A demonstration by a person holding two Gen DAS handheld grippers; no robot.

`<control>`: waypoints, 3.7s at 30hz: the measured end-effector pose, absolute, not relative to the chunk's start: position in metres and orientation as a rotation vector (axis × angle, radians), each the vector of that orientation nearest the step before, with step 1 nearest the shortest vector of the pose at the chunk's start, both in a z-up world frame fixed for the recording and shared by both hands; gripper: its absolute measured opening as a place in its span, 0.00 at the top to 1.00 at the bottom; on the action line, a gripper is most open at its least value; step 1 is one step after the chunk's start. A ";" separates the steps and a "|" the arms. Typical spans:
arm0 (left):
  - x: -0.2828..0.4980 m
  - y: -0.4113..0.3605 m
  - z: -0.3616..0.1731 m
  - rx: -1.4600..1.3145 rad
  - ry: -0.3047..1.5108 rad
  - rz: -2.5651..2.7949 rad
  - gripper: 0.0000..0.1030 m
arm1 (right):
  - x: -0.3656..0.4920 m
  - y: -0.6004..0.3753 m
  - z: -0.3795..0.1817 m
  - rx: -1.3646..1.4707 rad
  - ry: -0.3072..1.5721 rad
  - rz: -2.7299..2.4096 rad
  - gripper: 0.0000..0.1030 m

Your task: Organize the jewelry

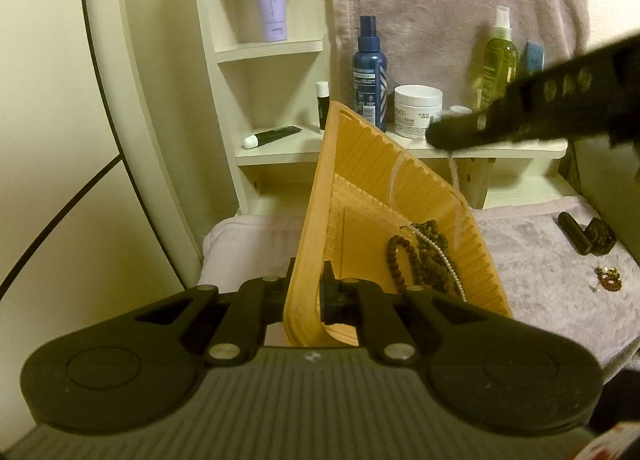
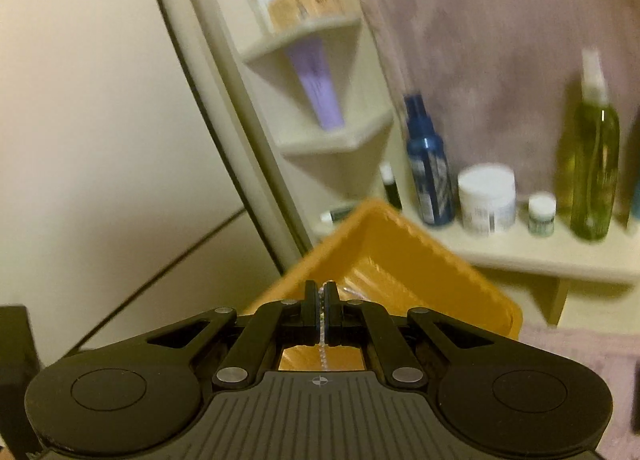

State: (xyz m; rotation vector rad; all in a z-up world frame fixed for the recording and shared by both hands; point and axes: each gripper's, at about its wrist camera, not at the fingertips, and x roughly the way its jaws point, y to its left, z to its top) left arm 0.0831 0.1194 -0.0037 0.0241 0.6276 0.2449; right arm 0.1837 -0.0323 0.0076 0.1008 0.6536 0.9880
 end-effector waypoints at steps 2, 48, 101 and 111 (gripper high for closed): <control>0.083 0.120 -0.004 0.022 0.628 0.245 0.94 | 0.187 -0.030 -0.001 0.098 0.684 0.983 0.98; 0.082 0.116 -0.002 0.049 0.634 0.248 0.94 | 0.158 -0.262 -0.090 0.004 0.731 0.282 0.58; 0.084 0.118 -0.003 0.046 0.640 0.250 0.94 | 0.149 -0.123 -0.032 -0.074 0.607 0.896 0.91; 0.083 0.121 -0.004 0.036 0.639 0.248 0.94 | 0.143 -0.074 -0.025 -0.089 0.588 1.062 0.91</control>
